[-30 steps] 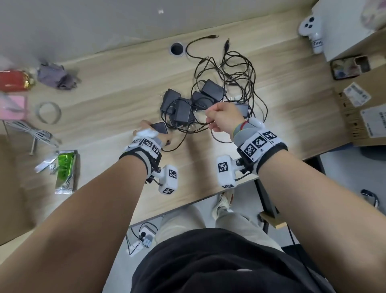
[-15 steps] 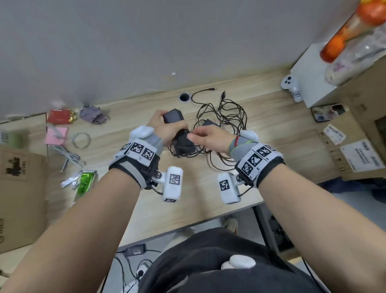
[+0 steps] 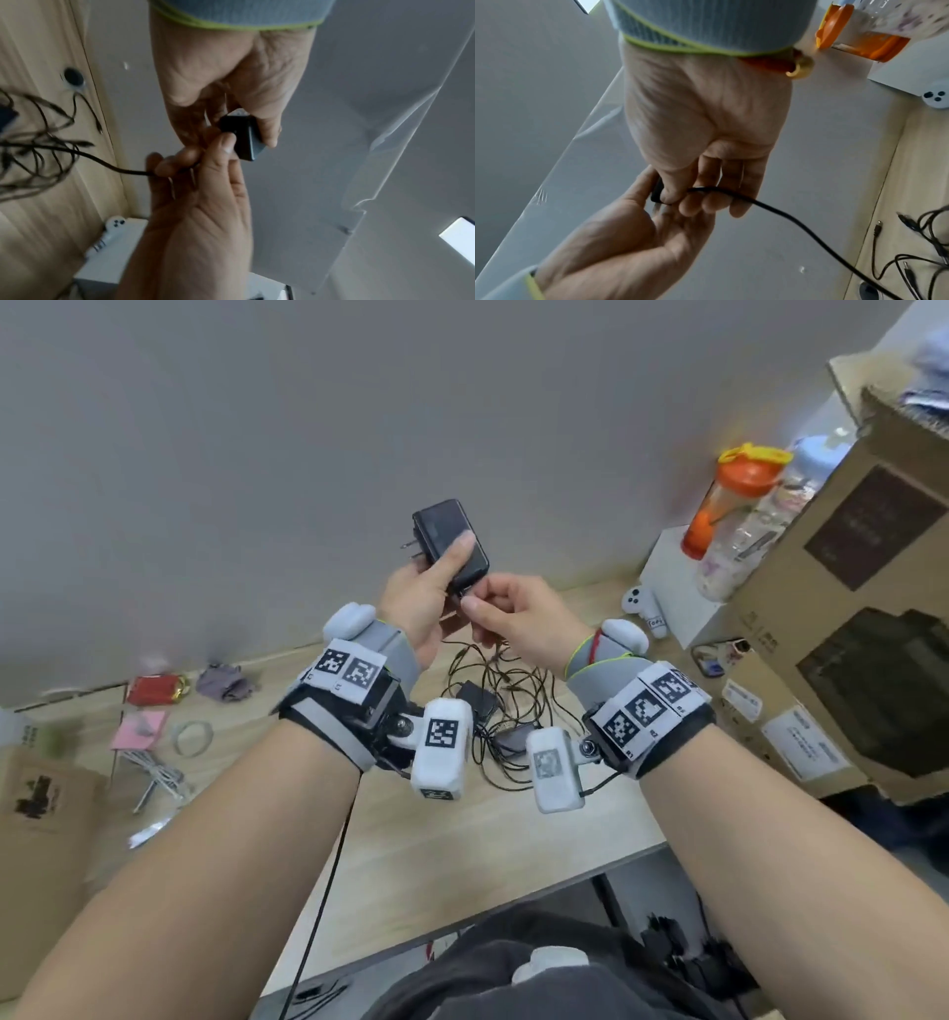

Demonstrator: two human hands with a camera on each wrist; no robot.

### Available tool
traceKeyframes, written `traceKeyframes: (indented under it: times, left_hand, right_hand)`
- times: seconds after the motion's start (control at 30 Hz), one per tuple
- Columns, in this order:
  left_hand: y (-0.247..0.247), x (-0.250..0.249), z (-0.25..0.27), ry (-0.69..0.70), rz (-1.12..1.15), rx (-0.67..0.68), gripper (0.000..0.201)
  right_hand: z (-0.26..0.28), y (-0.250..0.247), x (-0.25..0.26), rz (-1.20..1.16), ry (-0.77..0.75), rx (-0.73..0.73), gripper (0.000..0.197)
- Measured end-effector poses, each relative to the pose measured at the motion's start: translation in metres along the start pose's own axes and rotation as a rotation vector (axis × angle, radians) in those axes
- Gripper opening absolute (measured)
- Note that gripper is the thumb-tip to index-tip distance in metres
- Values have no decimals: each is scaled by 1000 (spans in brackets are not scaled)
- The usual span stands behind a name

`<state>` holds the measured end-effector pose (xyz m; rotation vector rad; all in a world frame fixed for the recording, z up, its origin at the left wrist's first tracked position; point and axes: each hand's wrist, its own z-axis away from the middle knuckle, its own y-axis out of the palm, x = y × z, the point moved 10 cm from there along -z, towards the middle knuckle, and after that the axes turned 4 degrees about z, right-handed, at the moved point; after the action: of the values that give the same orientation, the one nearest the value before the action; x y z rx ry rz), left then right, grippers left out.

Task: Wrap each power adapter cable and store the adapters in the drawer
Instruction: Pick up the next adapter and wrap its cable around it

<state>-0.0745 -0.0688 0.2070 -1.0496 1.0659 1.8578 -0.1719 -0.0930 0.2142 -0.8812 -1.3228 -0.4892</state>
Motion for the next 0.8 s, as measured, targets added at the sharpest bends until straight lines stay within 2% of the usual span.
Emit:
traceKeyframes:
  times: [0.1, 0.3, 0.43, 0.53, 0.6, 0.67, 0.8]
  left_hand:
    - [23, -17, 3, 23, 36, 16, 34]
    - [26, -22, 3, -61, 14, -11, 34]
    - [5, -19, -2, -100, -99, -84, 37]
    - [-11, -20, -9, -79, -225, -124, 35]
    - [-23, -23, -13, -36, -409, -177, 36]
    - [-38, -24, -18, 6, -626, -236, 38]
    - [-57, -13, -21, 5, -971, -261, 56]
  right_hand:
    - [8, -17, 6, 21, 2, -30, 31]
    - [29, -49, -48, 233, 171, -36, 58]
    - [41, -82, -78, 391, 287, -29, 50]
    - [47, -126, -99, 534, 439, -197, 46]
    - [48, -153, -99, 561, 468, -331, 47]
    - [48, -177, -85, 523, 420, -485, 49]
    - [46, -208, -31, 419, 212, -734, 49]
